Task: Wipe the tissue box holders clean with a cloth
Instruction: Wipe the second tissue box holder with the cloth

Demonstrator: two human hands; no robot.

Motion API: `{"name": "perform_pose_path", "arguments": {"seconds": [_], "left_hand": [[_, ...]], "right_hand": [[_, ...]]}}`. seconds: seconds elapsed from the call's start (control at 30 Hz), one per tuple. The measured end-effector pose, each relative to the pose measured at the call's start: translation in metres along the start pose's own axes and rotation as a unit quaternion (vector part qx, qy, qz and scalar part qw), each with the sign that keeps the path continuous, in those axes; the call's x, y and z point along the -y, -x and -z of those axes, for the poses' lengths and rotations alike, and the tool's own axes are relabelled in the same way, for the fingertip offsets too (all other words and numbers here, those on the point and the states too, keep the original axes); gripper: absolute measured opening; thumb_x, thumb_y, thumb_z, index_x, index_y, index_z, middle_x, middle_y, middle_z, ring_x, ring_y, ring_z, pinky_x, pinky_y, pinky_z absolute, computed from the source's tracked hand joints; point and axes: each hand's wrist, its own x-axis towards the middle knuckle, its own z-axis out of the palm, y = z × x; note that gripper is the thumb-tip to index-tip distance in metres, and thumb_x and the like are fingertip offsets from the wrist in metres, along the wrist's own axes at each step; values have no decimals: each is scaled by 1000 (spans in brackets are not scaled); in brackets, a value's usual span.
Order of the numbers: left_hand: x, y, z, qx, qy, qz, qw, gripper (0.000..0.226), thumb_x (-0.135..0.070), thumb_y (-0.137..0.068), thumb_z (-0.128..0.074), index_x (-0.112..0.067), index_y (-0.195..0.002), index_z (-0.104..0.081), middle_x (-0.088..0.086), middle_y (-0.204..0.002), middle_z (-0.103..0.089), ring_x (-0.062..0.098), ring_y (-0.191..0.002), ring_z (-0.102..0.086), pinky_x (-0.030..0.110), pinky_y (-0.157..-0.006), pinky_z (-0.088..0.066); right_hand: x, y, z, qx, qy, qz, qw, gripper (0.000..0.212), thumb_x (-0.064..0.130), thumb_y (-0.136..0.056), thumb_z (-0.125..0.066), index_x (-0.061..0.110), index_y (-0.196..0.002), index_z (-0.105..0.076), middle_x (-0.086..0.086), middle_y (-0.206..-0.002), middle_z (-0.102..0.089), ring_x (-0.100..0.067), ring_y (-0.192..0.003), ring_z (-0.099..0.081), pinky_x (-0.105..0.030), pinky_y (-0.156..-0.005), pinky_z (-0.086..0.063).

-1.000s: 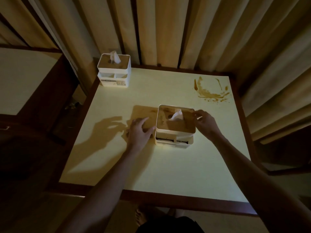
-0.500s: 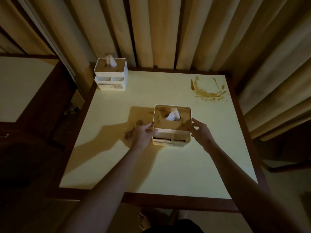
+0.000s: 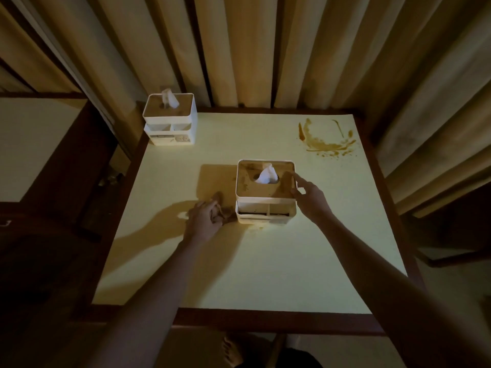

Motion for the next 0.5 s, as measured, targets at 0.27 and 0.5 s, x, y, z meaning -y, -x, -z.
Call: {"name": "perform_pose_path", "arguments": {"seconds": [0.27,0.5], "left_hand": [[1,24,-1,-102,117,30,988,32,-2,-85,-63,-2,-117,-65,13,-114,-67,22,-97,-61,7,-70,-38],[-36,51,36,-34,498,94,861,29,-3,-82,-69,-17,-106,-62,12,-91,-69,20,-78,-65,27,-68,-57]], "right_hand": [[-2,-2,3,-4,14,15,1000,42,23,-97,-50,27,-139,-47,-5,-132,-57,-24,-114,-57,-19,-77,-37],[-3,-1,11,42,-20,24,999,45,28,-96,-53,31,-140,-45,-3,-132,-58,-24,-101,-65,-25,-77,-46]]}}
